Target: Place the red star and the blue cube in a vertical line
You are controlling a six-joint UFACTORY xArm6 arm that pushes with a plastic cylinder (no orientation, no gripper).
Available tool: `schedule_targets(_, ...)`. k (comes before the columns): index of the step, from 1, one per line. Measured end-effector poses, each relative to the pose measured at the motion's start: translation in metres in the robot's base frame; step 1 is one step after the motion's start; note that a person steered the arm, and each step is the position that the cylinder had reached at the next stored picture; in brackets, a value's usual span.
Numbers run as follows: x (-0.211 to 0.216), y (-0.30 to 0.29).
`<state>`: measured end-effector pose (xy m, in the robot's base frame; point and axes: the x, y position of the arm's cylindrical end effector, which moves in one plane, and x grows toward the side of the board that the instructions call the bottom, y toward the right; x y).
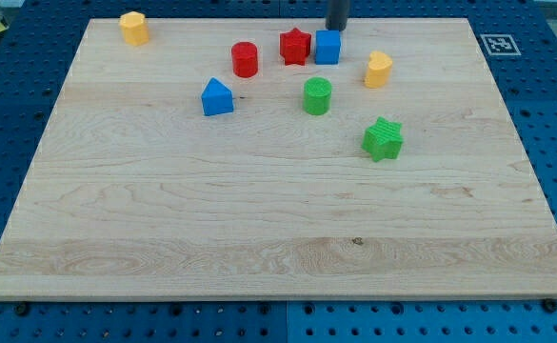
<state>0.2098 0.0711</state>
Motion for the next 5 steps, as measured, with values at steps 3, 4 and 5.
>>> schedule_targets(3, 0.067, -0.057)
schedule_targets(4, 0.086, -0.056)
schedule_targets(5, 0.089, -0.030)
